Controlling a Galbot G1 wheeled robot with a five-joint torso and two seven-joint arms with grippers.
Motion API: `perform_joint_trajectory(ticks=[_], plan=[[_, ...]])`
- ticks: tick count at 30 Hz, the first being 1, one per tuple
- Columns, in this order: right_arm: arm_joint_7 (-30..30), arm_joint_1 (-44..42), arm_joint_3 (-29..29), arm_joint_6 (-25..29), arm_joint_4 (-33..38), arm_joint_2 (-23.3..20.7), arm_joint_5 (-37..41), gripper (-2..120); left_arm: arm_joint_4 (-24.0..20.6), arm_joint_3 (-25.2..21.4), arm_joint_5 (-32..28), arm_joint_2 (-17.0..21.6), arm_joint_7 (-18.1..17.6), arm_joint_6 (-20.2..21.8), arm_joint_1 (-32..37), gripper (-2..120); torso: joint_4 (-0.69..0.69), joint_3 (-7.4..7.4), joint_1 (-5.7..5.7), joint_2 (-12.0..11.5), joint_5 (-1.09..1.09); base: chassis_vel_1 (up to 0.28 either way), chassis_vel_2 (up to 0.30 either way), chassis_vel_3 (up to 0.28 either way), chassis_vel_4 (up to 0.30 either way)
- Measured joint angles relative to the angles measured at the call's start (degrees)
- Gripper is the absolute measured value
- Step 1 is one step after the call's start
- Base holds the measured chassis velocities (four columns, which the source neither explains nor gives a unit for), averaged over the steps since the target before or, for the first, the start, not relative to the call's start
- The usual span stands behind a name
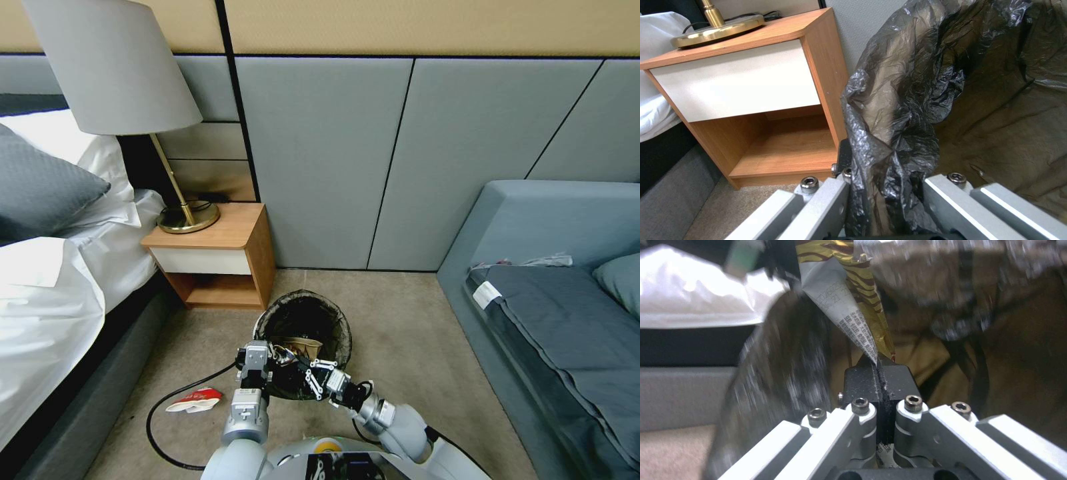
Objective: Pick up the trash bin, then pick up the garbage from the floor and place it into the trash bin.
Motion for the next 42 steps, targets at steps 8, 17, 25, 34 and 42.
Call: perform_joint_trajectory(ticks=[8,17,25,34,42], plan=[[-0.41,0.43,1.26,0.33,-1.04,0.65,-0.54,10,-0.28,-0.04,-0.05,0.0,0.02,0.0,0.01,0,0.0,0.0,0.0,0.0,0.0,0.0,0.0,0.0,0.0],[-0.38,1.57,2.79,0.37,-0.95,1.28,-0.04,46,-0.77,-0.32,-0.09,-0.04,0.02,0.01,0.28,0,0.0,0.0,0.0,0.0,0.0,0.0,0.0,0.0,0.0],[-0.31,2.54,5.12,-0.17,0.16,1.58,0.79,76,-0.76,-0.26,-0.13,-0.03,0.0,0.05,0.22,0,0.0,0.0,0.0,0.0,0.0,0.0,0.0,0.0,0.0],[1.88,1.79,6.0,-0.4,3.39,1.4,0.97,100,-0.35,-0.21,-0.26,0.17,-0.02,0.06,0.13,0,0.0,0.0,0.0,0.0,0.0,0.0,0.0,0.0,0.0],[10.27,-1.53,11.05,-2.43,15.79,3.82,-0.18,100,0.2,-0.52,-0.43,0.38,-0.13,0.03,0.07,0,0.0,0.0,0.0,0.0,-0.01,0.0,0.0,0.0,0.0]])
